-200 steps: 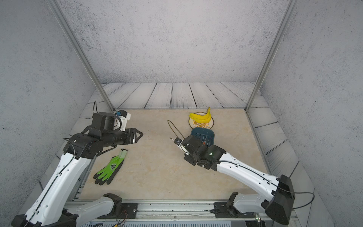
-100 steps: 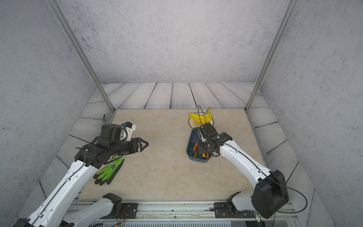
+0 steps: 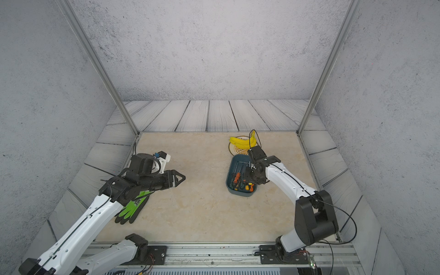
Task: Put the screwdriver on the desktop into the storage box
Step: Place the screwdriver in the storage box.
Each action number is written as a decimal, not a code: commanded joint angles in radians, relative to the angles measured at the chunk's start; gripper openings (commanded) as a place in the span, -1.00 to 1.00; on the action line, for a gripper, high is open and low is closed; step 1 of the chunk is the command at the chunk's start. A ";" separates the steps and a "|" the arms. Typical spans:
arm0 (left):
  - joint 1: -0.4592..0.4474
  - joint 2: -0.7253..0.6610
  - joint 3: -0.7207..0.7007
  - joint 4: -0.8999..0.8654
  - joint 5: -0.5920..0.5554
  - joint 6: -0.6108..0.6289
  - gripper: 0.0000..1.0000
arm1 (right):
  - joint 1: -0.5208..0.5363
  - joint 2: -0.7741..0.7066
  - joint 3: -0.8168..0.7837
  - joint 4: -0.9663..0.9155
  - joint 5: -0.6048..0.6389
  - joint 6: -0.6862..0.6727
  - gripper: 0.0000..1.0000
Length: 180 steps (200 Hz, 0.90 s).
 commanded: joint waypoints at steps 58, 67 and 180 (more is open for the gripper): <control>-0.007 -0.003 -0.046 0.033 0.019 -0.020 0.05 | -0.031 0.086 0.004 0.052 0.051 0.061 -0.65; -0.008 -0.003 -0.043 0.032 0.016 -0.020 0.05 | -0.032 0.092 0.003 0.055 0.050 0.065 -0.64; -0.008 -0.010 -0.042 0.004 -0.004 -0.036 0.08 | -0.035 0.069 0.011 0.068 0.018 0.064 0.99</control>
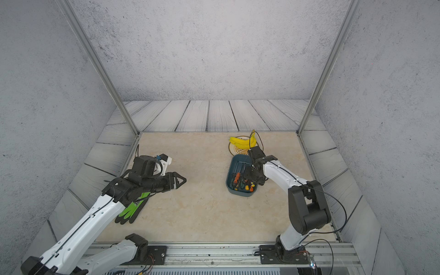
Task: Put the screwdriver on the desktop into the storage box
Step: Place the screwdriver in the storage box, then reset both arms
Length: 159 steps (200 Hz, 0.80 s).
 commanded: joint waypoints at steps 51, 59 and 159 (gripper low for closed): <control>-0.004 0.018 0.033 -0.035 -0.058 -0.019 0.41 | -0.007 -0.105 0.037 -0.038 -0.005 -0.034 0.99; -0.004 0.024 0.041 -0.041 -0.066 -0.016 0.41 | -0.008 -0.117 0.041 -0.038 -0.006 -0.039 0.99; 0.008 0.147 0.148 -0.064 -0.441 0.093 0.97 | -0.011 -0.235 0.095 0.003 0.147 -0.184 0.99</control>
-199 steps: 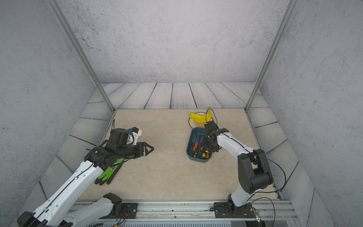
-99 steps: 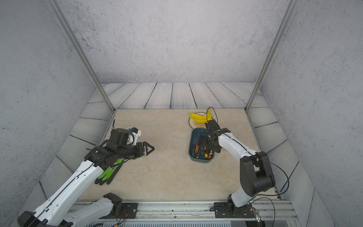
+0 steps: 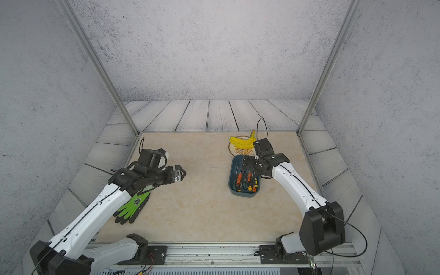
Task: Put the screwdriver on the desktop into the storage box
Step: Reset both arms
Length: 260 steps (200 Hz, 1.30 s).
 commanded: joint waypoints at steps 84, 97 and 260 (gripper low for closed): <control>0.258 0.117 -0.013 0.190 -0.305 0.249 0.98 | -0.080 -0.159 -0.176 0.418 0.397 -0.207 0.99; 0.309 0.123 -0.049 0.244 -0.335 0.268 0.97 | -0.108 -0.167 -0.211 0.472 0.413 -0.218 0.99; 0.488 0.285 -0.539 1.199 -0.334 0.483 0.99 | -0.220 0.015 -0.710 1.266 0.482 -0.429 0.99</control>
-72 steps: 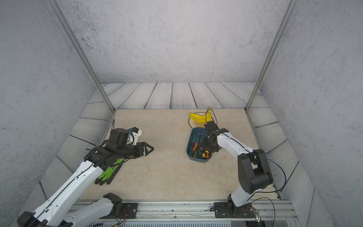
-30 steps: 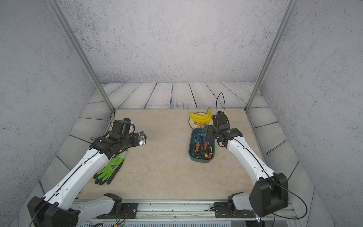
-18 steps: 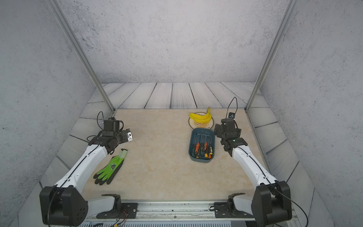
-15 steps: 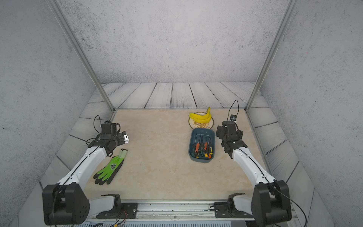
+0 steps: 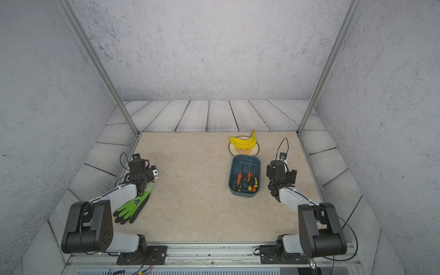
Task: Put the screwdriver on the desktop into the storage box
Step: Reset both arms
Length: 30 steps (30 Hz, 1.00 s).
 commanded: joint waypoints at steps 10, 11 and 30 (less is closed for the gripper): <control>-0.035 0.134 -0.200 0.665 0.150 0.144 0.98 | -0.010 0.165 -0.174 0.593 -0.310 -0.169 0.99; -0.046 0.133 -0.172 0.607 0.132 0.150 0.97 | -0.020 0.144 -0.148 0.506 -0.327 -0.162 0.99; -0.050 0.104 -0.151 0.523 0.126 0.144 0.97 | -0.076 0.144 -0.071 0.355 -0.391 -0.113 0.99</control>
